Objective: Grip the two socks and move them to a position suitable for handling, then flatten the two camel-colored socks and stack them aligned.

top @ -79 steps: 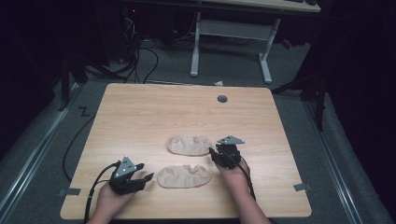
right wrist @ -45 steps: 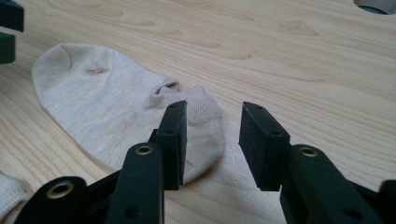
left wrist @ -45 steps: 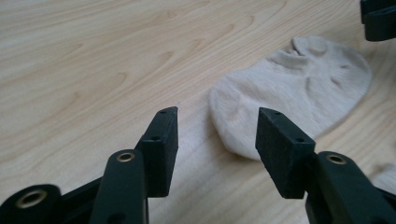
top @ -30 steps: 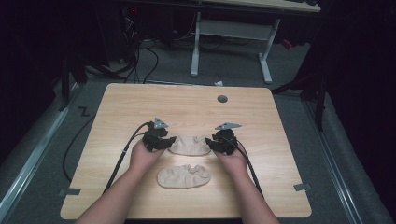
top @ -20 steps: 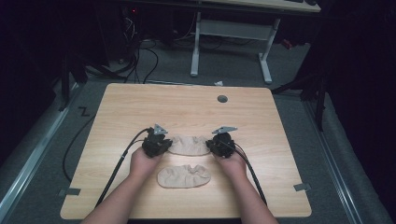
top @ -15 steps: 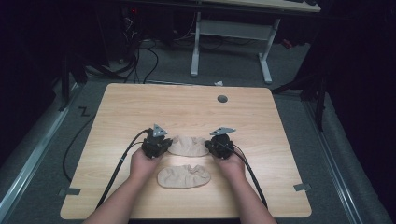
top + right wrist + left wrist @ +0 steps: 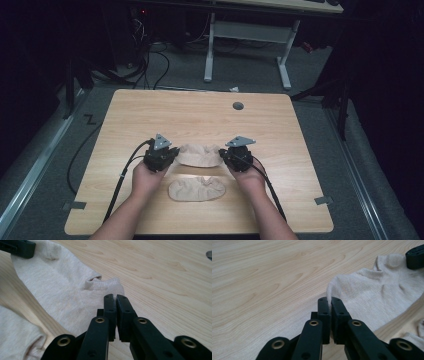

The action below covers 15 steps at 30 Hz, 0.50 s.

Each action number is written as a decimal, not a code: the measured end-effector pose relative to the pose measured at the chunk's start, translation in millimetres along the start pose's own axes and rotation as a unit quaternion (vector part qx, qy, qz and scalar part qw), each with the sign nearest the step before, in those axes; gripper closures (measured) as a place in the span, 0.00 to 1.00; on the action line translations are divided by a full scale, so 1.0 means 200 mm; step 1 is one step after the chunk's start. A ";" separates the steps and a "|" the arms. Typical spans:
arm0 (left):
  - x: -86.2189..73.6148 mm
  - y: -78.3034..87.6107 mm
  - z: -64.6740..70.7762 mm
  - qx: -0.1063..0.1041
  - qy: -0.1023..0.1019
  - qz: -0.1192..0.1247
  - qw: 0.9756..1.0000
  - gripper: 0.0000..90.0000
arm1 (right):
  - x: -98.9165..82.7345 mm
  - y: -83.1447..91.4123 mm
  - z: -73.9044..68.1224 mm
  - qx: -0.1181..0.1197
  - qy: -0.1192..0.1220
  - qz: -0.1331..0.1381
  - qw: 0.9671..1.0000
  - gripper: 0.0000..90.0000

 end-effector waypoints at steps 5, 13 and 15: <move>0.00 0.06 0.02 0.002 0.000 0.006 1.000 0.96 | 0.01 0.05 -0.04 0.002 0.007 0.011 1.000 0.97; -0.04 0.15 0.07 -0.008 0.000 0.007 1.000 0.96 | -0.01 0.12 -0.11 0.002 0.016 0.024 1.000 0.97; -0.06 0.17 0.08 -0.007 -0.001 0.009 1.000 0.96 | -0.01 0.14 -0.13 0.004 0.019 0.028 0.999 0.97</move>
Point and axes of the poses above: each handheld gripper's, and its own axes: y roughly backward along the jaws, x roughly out of its top, z roughly to its right, the point moved 5 cm from there along -y, roughly forward along the jaws, and after that the axes turned 6 degrees about z, right-handed, at the moved point
